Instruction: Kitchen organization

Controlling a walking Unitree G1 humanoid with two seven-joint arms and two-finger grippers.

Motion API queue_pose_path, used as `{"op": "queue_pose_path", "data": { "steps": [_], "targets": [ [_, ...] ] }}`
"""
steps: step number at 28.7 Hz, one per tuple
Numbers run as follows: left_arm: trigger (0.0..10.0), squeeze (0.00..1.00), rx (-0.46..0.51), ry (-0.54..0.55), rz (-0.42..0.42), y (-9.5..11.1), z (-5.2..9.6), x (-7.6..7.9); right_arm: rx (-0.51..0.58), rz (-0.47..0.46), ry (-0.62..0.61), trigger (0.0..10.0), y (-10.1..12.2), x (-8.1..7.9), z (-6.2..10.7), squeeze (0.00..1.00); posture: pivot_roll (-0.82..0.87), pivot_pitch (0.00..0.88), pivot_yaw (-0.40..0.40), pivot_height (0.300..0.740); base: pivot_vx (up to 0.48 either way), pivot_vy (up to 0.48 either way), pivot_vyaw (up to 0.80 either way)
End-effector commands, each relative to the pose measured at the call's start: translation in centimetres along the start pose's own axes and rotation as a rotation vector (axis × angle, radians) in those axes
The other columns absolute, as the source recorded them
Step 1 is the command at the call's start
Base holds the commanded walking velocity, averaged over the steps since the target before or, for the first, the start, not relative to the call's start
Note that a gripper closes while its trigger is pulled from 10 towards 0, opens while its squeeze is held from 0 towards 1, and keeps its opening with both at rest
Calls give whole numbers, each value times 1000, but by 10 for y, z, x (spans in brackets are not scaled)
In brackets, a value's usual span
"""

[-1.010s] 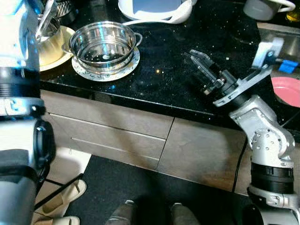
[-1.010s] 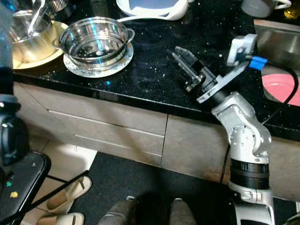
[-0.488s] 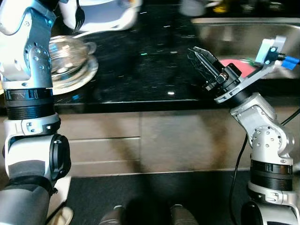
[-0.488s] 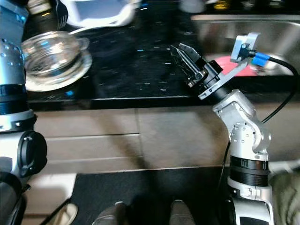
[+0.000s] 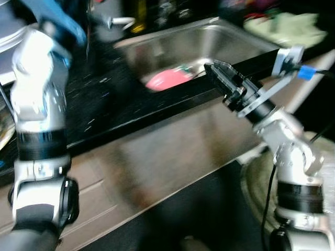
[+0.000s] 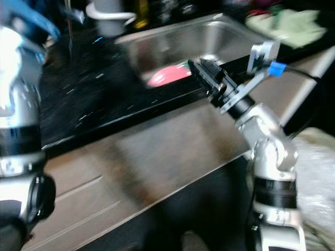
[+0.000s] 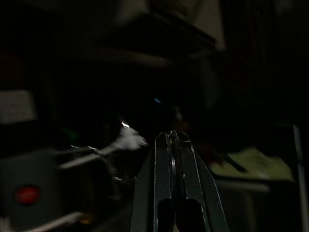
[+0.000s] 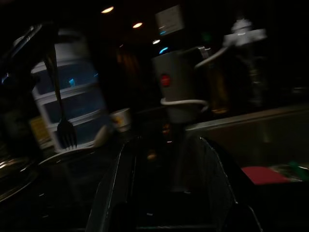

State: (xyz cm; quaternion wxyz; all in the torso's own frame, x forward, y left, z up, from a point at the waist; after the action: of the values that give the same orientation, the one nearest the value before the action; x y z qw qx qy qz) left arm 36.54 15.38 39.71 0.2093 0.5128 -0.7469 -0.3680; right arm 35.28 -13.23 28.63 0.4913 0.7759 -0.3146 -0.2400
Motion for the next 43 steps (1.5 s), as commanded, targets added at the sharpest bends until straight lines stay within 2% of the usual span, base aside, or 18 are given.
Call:
{"op": "queue_pose_path", "data": {
  "steps": [1, 7, 19, 26, 31, 34, 43],
  "targets": [
    [10000, 0, -16, 13, -6, -5, 3, 3, -38, 0, 6, 10000, -11, -4, -3, 0, -7, 91, 16, 740, 0, 0, -775],
    [10000, 0, -48, 36, 8, -19, 13, 13, -63, 5, 16, 10000, -21, -11, -8, 0, -7, 76, 8, 740, 0, 0, -775],
    [10000, 0, -89, 102, -29, -32, 25, 17, -76, 2, 6, 10000, -32, -17, -16, 0, -15, 61, 3, 740, 0, 0, -774],
    [10000, 0, -76, 113, -35, -28, 27, 18, -57, -12, -4, 10000, -32, -18, -19, 0, -10, 56, 0, 740, 0, 0, -62],
    [10000, 0, -46, 123, -93, -17, 26, 12, -53, -19, -2, 10000, -33, -19, -21, 0, -6, 52, -1, 740, 0, 0, 0],
    [10000, 0, -33, 133, -133, -11, 26, 6, -48, -24, -1, 10000, -34, -21, -22, 0, -5, 47, 2, 740, 315, 0, 0],
    [10000, 0, -18, 127, -150, -6, 21, 4, -36, -29, 3, 10000, -35, -26, -26, 0, -5, 39, 7, 740, 361, 0, 0]
  ]
}}
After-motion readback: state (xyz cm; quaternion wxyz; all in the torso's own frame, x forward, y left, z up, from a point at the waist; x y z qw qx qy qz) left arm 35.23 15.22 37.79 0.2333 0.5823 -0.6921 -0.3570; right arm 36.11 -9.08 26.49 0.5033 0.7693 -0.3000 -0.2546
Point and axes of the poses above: a point about 5 cm out from each wrist's last joint towards the gripper, its own z axis pointing back from the gripper into the wrist, its own y axis along the axis of the wrist's last joint, x = y × z, the point moved 5 cm from there along -z, pointing out of the wrist towards the gripper, and after that the axes turned 6 degrees about z, right-handed, at the moved point
